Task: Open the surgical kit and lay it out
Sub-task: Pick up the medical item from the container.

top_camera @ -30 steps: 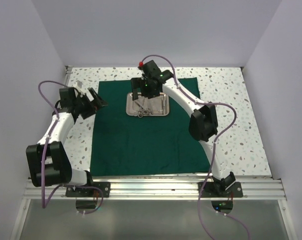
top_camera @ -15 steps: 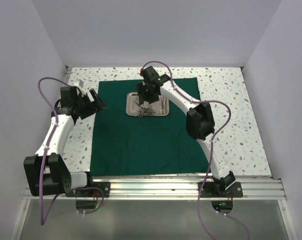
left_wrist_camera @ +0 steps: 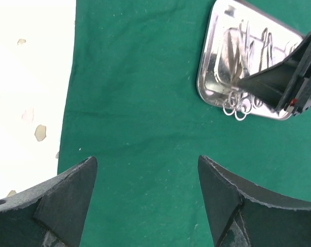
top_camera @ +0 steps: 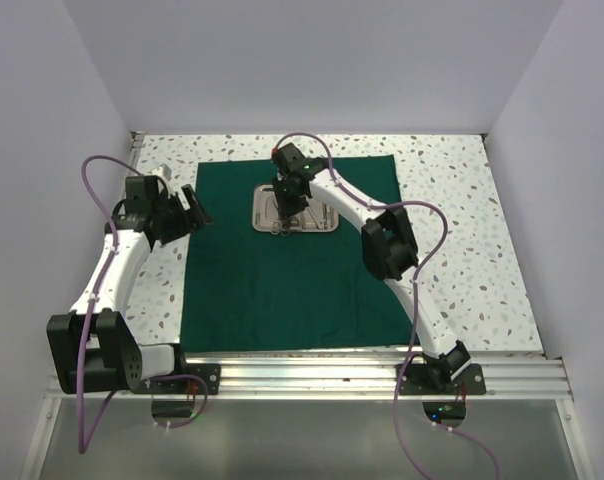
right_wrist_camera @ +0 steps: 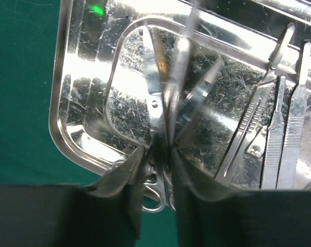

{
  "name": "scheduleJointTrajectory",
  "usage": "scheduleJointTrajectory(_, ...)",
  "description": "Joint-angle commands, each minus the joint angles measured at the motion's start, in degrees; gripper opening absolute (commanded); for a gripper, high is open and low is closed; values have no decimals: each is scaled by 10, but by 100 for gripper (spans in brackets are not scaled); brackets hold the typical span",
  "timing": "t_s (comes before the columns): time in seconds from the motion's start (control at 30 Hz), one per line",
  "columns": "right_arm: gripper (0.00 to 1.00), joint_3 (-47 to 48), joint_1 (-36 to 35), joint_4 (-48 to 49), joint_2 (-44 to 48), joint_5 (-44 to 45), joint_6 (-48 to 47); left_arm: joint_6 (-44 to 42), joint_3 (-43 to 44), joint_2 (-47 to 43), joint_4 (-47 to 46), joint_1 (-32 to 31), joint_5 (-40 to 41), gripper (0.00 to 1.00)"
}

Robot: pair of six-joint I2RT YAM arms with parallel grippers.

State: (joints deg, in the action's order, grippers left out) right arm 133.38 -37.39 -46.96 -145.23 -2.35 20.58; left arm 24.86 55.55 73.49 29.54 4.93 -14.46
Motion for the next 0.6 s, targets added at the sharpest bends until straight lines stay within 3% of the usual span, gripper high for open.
scheduleJointTrajectory(0.0, 25, 28, -2, 1, -12, 16, 3, -22, 15, -11, 11, -11, 21, 82)
scheduleJointTrajectory(0.1, 13, 31, -1, -2, -8, 22, 5, -26, 14, -11, 12, -20, 29, 82)
scheduleJointTrajectory(0.43, 7, 79, -2, -18, 21, 31, -3, -27, 10, -1, 0, -30, 29, 82)
scheduleJointTrajectory(0.57, 0, 85, -2, -18, 43, 33, -1, -26, 5, 1, -3, -32, 29, 81)
